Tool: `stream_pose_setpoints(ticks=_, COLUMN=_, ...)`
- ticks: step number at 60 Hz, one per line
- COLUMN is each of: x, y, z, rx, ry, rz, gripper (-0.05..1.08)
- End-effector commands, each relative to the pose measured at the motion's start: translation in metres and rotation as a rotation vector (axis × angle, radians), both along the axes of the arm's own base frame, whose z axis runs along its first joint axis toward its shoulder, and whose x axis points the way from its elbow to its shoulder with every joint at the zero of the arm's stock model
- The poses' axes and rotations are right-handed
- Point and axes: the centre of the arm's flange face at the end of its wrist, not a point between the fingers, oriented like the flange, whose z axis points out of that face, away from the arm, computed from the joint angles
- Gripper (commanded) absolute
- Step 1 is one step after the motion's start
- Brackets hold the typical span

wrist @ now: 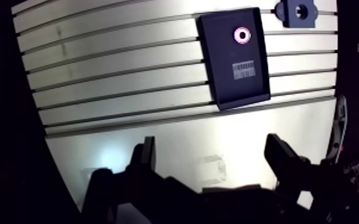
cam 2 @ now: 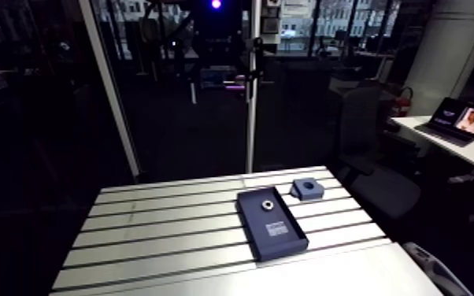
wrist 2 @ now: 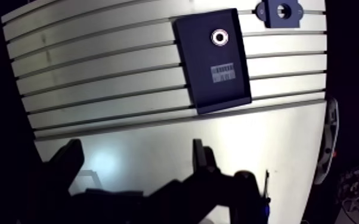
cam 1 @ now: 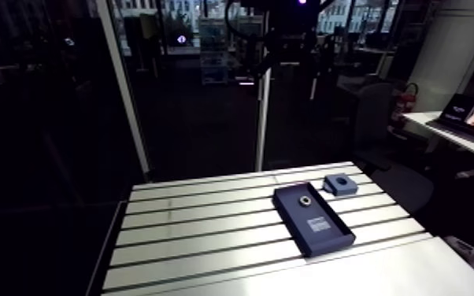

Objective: Pick up the bearing and press it into the housing until flush.

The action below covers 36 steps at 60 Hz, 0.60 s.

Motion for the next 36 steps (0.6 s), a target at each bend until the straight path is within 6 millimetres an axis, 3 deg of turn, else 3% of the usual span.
stream_pose_setpoints(ticks=1, x=0.0, y=0.0, z=-0.001, rx=0.001, ry=-0.003, rz=0.0, gripper=0.01)
stream_pose_setpoints(ticks=16, x=-0.004, y=0.002, z=-0.004, rx=0.018, ry=-0.01, rz=0.024, gripper=0.01)
stream_pose_setpoints(ticks=27, x=-0.015, y=0.008, z=-0.02, rx=0.019, ry=-0.024, rz=0.11, gripper=0.01)
stream_pose_setpoints(ticks=36, x=-0.021, y=0.031, z=-0.04, rx=0.026, ry=-0.006, rz=0.168, gripper=0.01)
